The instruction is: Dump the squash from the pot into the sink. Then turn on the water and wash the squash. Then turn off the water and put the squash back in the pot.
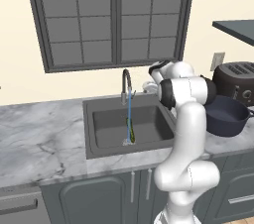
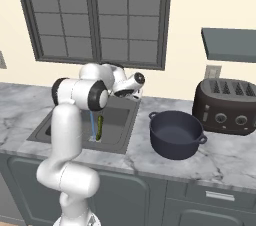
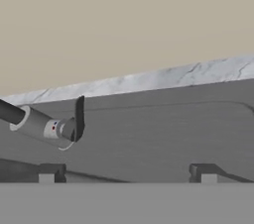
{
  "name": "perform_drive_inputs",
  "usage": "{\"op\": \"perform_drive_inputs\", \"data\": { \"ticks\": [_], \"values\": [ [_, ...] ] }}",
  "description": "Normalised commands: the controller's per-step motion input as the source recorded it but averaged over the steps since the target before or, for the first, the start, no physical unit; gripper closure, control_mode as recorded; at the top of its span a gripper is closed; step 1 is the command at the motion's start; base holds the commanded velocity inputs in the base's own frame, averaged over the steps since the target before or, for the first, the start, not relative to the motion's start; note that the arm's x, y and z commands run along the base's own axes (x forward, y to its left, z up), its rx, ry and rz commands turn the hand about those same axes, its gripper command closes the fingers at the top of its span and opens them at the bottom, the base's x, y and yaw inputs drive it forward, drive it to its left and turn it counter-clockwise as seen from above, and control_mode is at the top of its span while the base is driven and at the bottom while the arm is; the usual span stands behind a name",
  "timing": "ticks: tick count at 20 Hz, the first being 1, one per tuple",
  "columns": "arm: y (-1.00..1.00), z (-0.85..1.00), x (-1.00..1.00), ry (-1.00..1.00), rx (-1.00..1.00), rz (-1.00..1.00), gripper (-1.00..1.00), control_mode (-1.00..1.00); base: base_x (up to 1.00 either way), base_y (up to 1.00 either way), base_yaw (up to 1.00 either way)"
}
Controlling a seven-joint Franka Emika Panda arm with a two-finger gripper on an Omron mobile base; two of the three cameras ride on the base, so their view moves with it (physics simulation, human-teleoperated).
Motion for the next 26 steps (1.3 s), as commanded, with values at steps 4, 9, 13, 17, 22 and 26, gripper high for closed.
{"op": "perform_drive_inputs", "data": {
  "ticks": [4, 9, 13, 17, 22, 26],
  "values": [
    [0.0, -0.1, 0.11, 0.0, 0.0, 0.0, -1.0, -1.0, 0.0, 0.0, 0.0],
    [0.02, -0.15, 0.22, 0.0, 0.0, 0.0, -1.0, -1.0, 0.0, 0.0, 0.0],
    [0.18, -0.23, 0.26, 0.0, 0.0, 0.0, -1.0, -1.0, 0.0, 0.0, 0.0],
    [0.21, -0.18, 0.28, 0.0, 0.0, 0.0, -1.0, -1.0, 0.0, 0.0, 0.0],
    [0.22, -0.12, 0.23, 0.0, 0.0, 0.0, -1.0, -1.0, 0.0, 0.0, 0.0],
    [0.22, -0.17, 0.29, 0.0, 0.0, 0.0, -1.0, -1.0, 0.0, 0.0, 0.0]
  ]
}}
